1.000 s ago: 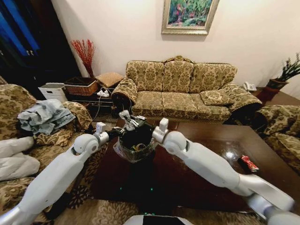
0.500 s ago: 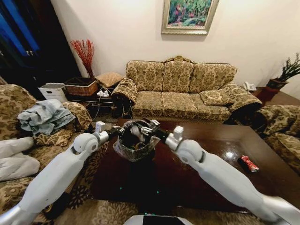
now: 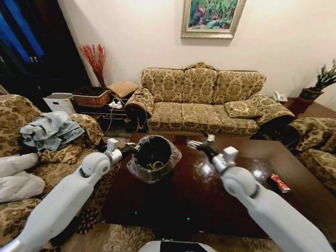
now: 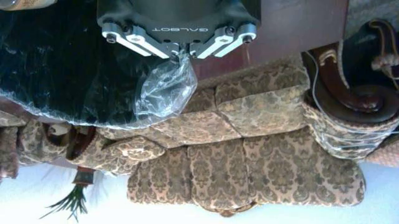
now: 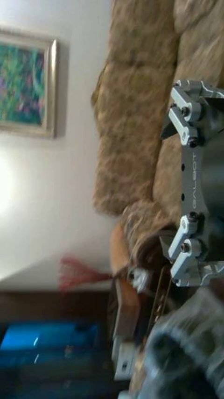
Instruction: Move to the front of the table and place the trash on the table into the trash bin.
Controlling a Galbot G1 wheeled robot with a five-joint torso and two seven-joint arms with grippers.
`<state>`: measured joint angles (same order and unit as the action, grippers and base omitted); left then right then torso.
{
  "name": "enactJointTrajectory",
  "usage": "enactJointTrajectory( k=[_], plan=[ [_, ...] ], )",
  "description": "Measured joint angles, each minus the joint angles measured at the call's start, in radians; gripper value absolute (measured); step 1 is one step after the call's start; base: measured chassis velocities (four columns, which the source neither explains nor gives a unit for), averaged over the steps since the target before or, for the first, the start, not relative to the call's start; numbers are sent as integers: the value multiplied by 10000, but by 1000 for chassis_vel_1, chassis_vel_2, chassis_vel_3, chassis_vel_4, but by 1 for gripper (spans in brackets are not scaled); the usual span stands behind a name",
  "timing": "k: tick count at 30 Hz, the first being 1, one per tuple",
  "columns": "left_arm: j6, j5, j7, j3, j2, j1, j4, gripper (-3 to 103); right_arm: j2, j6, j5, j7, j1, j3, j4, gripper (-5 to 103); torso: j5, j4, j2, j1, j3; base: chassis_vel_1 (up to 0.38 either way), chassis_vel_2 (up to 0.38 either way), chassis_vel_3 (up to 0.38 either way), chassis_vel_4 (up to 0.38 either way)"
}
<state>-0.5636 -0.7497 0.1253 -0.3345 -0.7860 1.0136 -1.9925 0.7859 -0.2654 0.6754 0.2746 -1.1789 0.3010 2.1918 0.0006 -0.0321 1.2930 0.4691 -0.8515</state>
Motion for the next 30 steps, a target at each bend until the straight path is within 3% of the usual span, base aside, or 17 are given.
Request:
enactJointTrajectory(
  k=[5,8,19,30],
  plan=[
    [-26,33,-34,14,-89,46,-226,3,388,-175,-342,-409,-1366,1491,261,100,-6,0,0,1,1,0,0,0,0],
    [-44,28,-35,31,-74,51,-266,3,590,-177,-498,-449,-1531,1668,254,100,-6,-2,0,2,0,0,0,0,0],
    [-46,-149,-21,-69,140,70,-425,3,865,-173,-667,-130,-1551,1377,347,100,-9,-6,0,2,-1,-109,-101,117,112],
    [-115,-247,-98,15,131,94,-659,3,990,-147,-791,-117,-1881,1503,305,100,-3,-2,-2,4,-2,-295,-276,286,269]
  ],
)
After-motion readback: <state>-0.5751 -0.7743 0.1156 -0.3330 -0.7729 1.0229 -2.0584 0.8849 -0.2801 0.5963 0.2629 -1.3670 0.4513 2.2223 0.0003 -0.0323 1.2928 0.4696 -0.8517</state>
